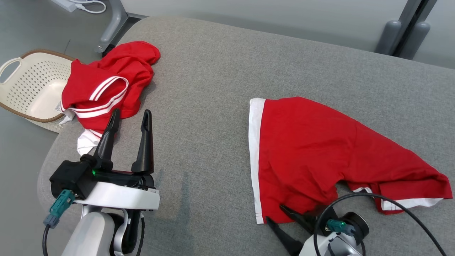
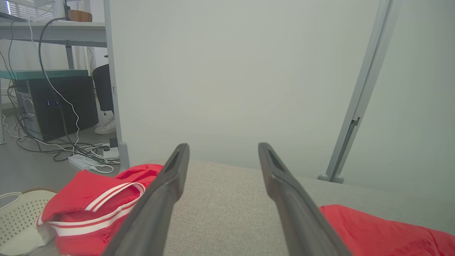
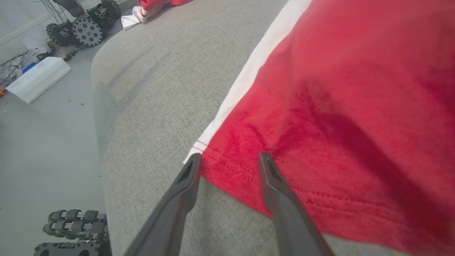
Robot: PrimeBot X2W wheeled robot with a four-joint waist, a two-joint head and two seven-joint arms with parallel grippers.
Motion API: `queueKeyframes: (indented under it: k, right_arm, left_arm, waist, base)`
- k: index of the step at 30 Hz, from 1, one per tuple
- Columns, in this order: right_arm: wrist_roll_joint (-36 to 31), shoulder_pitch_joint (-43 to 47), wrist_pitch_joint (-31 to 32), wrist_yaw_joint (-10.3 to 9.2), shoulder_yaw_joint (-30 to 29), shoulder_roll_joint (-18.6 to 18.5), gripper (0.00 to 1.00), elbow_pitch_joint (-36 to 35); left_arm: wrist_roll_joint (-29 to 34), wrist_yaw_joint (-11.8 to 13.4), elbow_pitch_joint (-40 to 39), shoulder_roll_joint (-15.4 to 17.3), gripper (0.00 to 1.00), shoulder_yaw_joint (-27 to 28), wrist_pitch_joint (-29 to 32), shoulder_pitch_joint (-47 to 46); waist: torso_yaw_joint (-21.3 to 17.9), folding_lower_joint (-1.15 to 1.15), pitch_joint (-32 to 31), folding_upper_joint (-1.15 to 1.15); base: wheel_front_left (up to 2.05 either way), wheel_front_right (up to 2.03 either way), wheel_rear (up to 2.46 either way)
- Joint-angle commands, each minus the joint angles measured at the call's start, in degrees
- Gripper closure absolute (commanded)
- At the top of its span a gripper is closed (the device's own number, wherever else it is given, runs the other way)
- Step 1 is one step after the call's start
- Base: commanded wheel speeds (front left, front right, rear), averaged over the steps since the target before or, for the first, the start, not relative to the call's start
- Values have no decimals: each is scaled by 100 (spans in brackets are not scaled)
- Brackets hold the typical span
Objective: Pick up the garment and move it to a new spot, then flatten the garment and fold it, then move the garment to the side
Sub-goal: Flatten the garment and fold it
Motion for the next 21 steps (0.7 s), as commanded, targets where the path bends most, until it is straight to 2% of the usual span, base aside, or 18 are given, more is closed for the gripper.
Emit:
queueKeyframes:
  k: [1, 2, 9, 21]
  right_arm:
    - [42, -92, 8, 5, -33, -24, 72, 56]
    - [80, -114, 15, 5, -55, -13, 100, 135]
    - [176, -279, -201, 5, -301, -63, 100, 142]
    - [-54, -200, -433, 5, -1091, -33, 100, -987]
  left_arm:
    - [43, -45, 10, -30, 0, 47, -11, -22]
    - [71, -59, 18, -41, 0, 79, -11, -11]
    - [256, -210, 70, -145, 0, 274, -12, 50]
    - [455, -353, 199, -168, 0, 479, -13, 96]
  waist:
    - [-8, 0, 5, 0]
    - [-16, 0, 7, 0]
    - [-182, 0, -20, 0]
    - [-632, 0, -92, 0]
  base:
    - [0, 0, 0]
    - [0, 0, 0]
    - [0, 0, 0]
    - [0, 0, 0]
